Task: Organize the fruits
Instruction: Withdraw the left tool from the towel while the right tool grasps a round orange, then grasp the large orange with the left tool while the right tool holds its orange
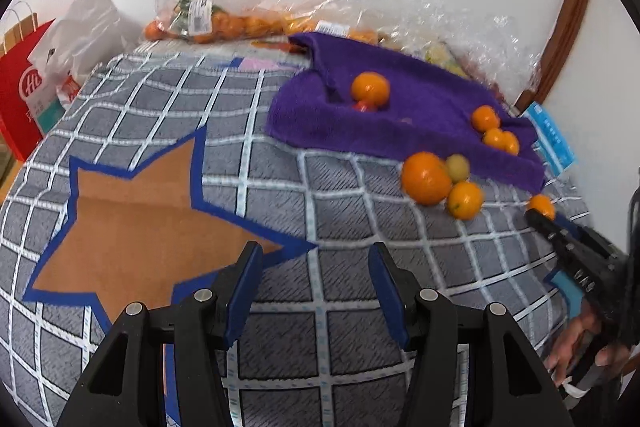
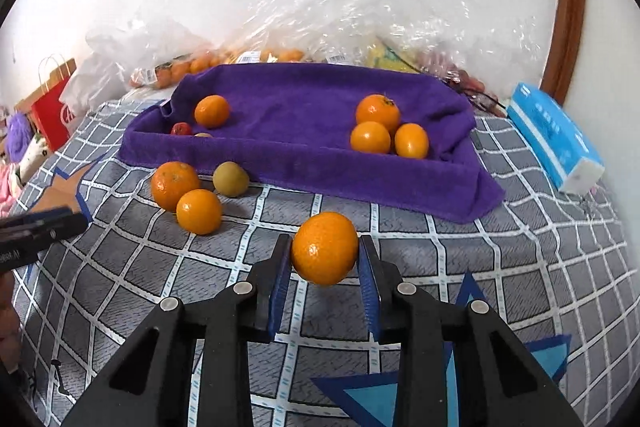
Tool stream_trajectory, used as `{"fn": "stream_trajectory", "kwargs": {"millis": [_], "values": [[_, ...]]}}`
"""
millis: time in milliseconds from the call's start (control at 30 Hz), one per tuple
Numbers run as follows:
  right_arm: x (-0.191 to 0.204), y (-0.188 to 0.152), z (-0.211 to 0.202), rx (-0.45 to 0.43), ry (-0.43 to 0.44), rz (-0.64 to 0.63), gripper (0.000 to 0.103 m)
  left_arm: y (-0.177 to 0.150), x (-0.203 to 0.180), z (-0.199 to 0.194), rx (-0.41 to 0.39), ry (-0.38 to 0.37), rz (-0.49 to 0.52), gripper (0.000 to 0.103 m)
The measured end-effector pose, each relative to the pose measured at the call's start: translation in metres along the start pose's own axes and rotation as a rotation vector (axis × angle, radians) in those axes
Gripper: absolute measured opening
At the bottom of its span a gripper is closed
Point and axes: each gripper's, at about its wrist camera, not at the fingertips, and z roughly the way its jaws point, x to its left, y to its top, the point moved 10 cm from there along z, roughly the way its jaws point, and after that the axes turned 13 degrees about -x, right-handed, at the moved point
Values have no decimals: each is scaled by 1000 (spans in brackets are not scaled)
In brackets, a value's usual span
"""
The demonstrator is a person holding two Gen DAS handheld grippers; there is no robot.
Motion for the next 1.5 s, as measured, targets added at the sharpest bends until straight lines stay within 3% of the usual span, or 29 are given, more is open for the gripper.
{"fn": "stream_trajectory", "kwargs": {"millis": [167,367,533,767,1067,1300,1433,1500], "values": [[4,10,-13,-78,29,0,32,-3,3,0,-5,48,33,52],[-7,7,-5,-43,63,91,32,-8,2,-9,4,59,37,52],[-18,8,-11,-71,32,119,32,-3,-9,-16,-5,6,-2,51],[-37,16,-28,-149,-78,90,32,23,-54,4,-11,-34,87,52],[-38,16,-27,-146,-52,103,32,39,-79,44,19,-42,92,52],[-30,19,-34,-176,-43,70,32,41,-93,64,51,-96,50,54],[-32,17,-30,-152,-36,78,32,37,-101,67,52,-136,31,39],[-33,16,-29,-150,-32,88,32,37,-101,66,62,-140,34,38]]}}
